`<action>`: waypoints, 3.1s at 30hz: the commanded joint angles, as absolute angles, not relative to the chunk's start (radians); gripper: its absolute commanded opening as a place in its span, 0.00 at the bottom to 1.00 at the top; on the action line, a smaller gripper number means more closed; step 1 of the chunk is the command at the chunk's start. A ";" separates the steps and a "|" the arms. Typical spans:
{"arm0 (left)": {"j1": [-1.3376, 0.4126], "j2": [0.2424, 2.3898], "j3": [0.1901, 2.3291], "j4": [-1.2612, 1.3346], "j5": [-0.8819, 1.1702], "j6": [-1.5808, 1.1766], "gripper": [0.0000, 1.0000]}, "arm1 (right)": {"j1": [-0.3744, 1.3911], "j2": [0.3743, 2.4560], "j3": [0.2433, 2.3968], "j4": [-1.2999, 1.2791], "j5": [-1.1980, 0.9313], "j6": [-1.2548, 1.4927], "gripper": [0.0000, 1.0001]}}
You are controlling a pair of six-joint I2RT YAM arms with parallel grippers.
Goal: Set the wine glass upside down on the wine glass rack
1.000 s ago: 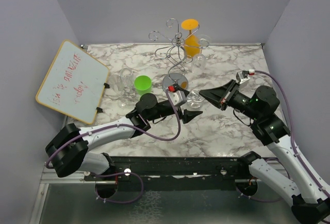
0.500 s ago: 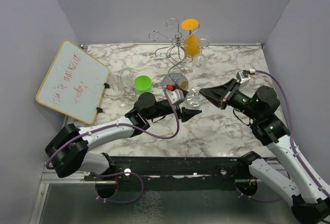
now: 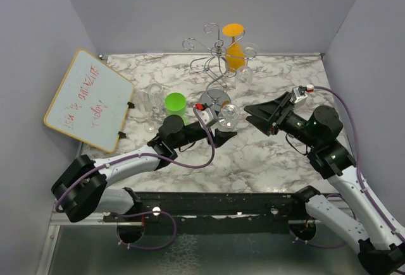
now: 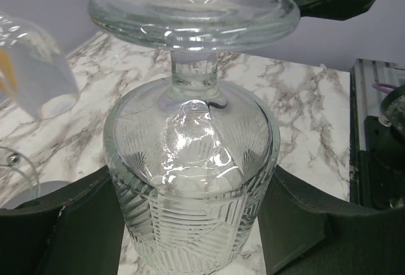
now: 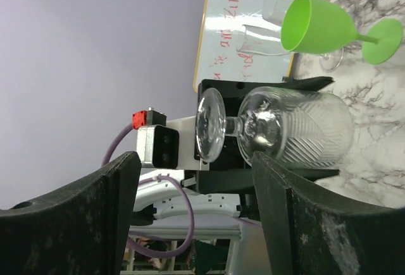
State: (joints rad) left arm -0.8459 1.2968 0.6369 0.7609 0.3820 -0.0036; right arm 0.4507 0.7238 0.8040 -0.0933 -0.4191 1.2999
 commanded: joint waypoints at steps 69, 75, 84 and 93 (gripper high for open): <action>-0.499 1.503 0.914 0.805 0.150 -0.091 0.09 | 0.455 0.674 0.949 -0.342 -0.175 1.014 0.75; -0.499 1.497 0.899 0.829 0.094 -0.086 0.08 | 0.455 0.675 0.943 -0.320 -0.188 1.030 0.75; -0.499 1.441 0.820 0.905 0.026 -0.079 0.07 | 0.455 0.667 0.938 -0.322 -0.190 1.034 0.75; -0.500 1.399 0.765 0.936 0.130 -0.035 0.08 | 0.455 0.661 0.936 -0.321 -0.193 1.035 0.75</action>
State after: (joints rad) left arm -0.5014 1.4509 0.7830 0.8394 0.0711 -0.0658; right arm 0.4507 0.6727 0.9310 -0.3378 -0.1917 1.0309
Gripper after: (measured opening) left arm 0.688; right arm 0.746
